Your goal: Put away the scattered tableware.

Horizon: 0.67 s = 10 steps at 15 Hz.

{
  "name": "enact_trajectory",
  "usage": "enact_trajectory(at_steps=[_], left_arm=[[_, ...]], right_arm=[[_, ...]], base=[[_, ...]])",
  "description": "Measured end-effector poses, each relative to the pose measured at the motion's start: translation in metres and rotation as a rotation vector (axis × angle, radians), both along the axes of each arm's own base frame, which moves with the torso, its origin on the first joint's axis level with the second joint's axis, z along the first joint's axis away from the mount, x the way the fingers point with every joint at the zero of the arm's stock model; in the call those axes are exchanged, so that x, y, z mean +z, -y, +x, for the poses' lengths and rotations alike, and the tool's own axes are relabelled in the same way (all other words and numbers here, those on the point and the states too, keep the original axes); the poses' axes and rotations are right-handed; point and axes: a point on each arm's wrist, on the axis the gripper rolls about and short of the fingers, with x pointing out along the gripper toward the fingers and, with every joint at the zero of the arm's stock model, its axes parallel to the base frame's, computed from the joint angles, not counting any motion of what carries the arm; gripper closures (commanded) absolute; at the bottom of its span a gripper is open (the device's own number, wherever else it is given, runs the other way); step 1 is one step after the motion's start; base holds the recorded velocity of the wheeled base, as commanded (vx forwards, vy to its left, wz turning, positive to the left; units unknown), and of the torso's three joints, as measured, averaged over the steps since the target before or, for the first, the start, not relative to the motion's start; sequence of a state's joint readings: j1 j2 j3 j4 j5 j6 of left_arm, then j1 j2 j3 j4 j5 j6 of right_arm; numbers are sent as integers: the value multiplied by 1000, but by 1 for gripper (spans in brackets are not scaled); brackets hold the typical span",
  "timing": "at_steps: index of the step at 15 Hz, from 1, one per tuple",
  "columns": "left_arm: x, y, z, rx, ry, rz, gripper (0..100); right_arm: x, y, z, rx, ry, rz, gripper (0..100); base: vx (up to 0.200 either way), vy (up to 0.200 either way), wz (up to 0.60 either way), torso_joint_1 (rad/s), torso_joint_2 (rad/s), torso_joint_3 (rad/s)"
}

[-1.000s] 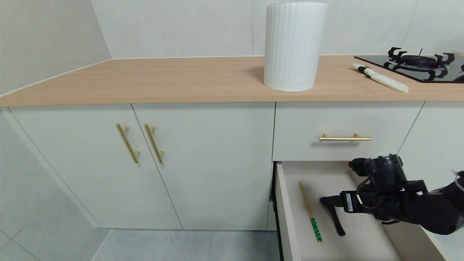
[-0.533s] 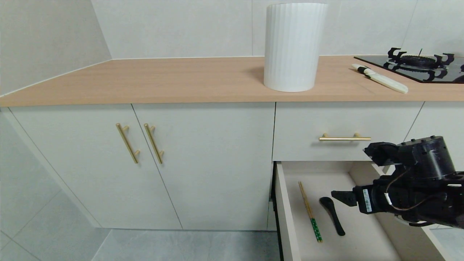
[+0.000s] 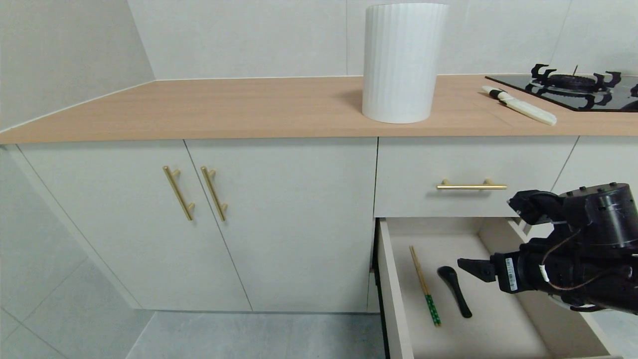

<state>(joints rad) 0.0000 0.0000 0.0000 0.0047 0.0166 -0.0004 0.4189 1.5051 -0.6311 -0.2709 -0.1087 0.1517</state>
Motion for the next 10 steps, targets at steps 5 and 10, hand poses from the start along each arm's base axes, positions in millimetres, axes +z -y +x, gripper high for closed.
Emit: enact_trajectory(at_steps=[5,10], left_arm=[[0,0,0,0,0,-1,0],[0,0,0,0,0,-1,0]], right_arm=[[0,-1,-1,4,0,0,0],[-1,-4,-3,20,-4,-2,0]], base=[[-200,0,0,0,1,3],[0,0,0,0,0,0]])
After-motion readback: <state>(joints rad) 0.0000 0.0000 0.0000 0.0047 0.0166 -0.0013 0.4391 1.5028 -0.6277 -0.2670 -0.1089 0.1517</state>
